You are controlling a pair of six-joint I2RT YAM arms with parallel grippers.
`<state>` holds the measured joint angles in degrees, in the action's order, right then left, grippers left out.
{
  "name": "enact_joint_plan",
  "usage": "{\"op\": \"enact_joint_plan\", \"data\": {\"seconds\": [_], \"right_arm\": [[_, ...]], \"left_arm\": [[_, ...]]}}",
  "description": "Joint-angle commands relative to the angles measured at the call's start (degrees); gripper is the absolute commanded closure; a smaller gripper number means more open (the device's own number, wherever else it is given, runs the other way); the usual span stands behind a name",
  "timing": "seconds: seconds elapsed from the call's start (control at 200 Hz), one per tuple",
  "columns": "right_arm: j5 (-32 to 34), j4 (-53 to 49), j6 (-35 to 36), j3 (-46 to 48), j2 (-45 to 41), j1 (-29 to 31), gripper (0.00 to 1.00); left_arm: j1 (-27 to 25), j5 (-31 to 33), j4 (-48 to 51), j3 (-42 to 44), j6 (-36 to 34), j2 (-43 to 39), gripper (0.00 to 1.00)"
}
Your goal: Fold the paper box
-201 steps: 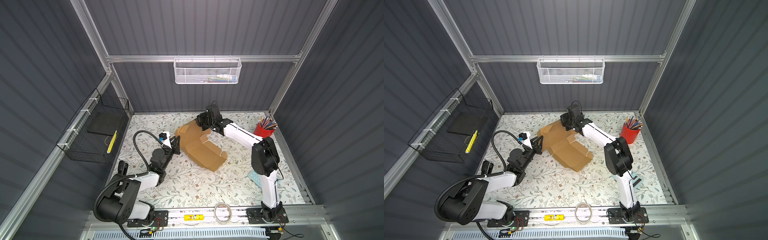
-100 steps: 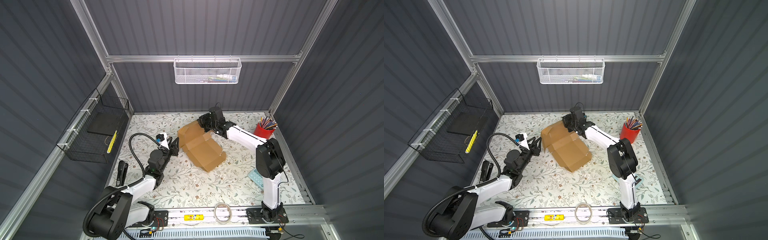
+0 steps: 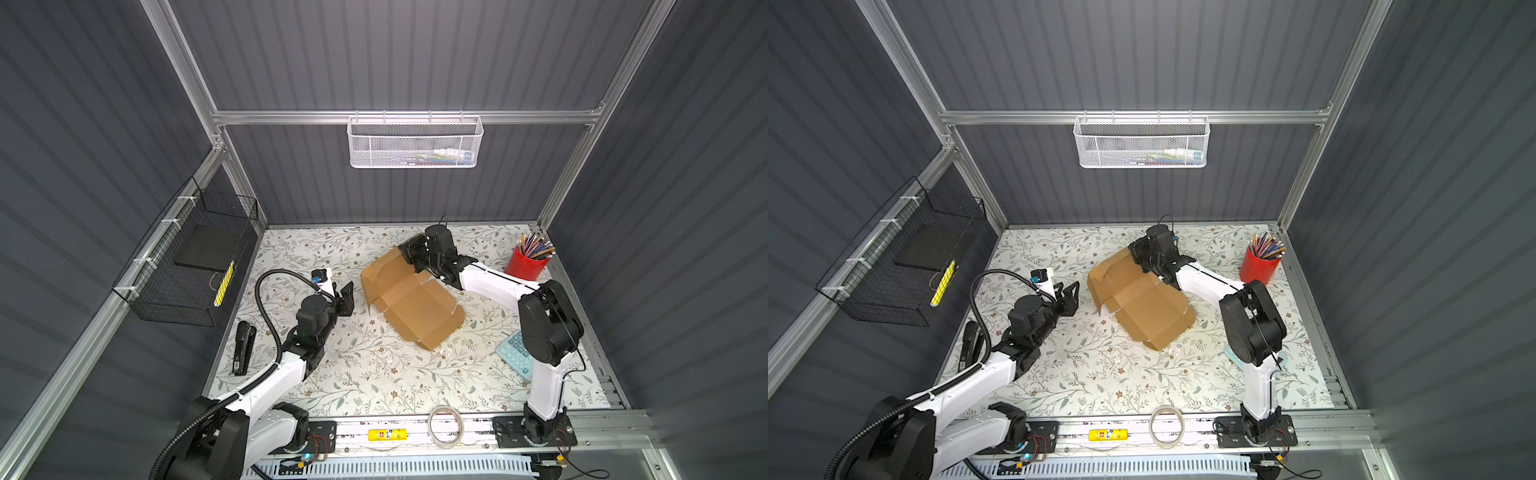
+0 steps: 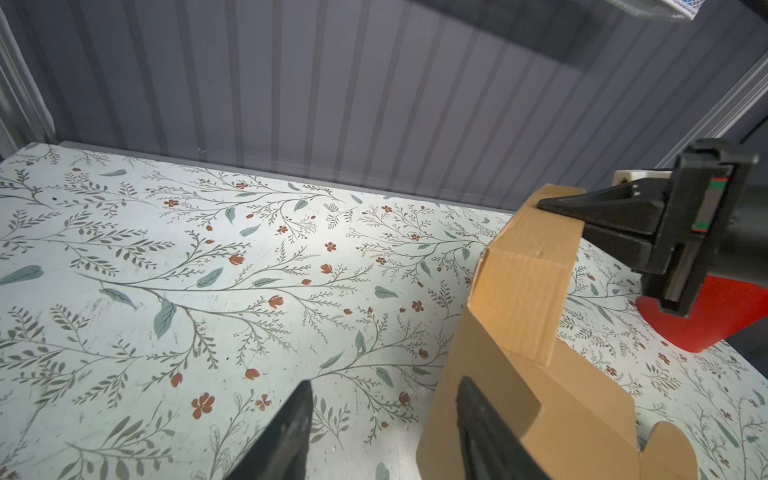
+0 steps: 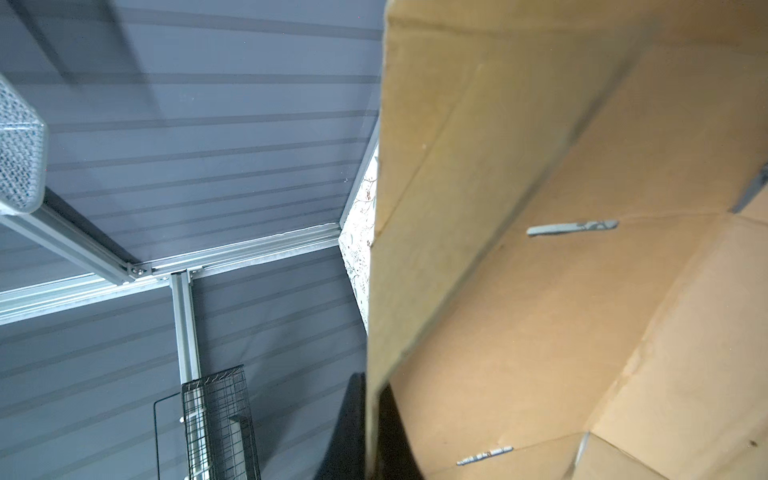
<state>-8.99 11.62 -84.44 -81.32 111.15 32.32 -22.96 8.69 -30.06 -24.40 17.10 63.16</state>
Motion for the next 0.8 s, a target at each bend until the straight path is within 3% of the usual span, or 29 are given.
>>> {"op": "enact_joint_plan", "data": {"seconds": [0.0,0.415,0.795], "right_arm": [[-2.34,5.07,3.03,1.76,-1.38,-0.65,1.0],[-12.07,12.4,6.02,3.56,0.77,-1.5,1.0],[-14.86,15.44,6.84,5.23,2.4,-1.8,1.0]], "left_arm": [[-0.15,1.35,6.41,-3.2,-0.59,0.87,0.4],[1.07,-1.53,11.52,-5.22,-1.09,4.81,0.36],[1.16,-4.16,8.03,-5.92,-1.72,11.46,0.4]]}}
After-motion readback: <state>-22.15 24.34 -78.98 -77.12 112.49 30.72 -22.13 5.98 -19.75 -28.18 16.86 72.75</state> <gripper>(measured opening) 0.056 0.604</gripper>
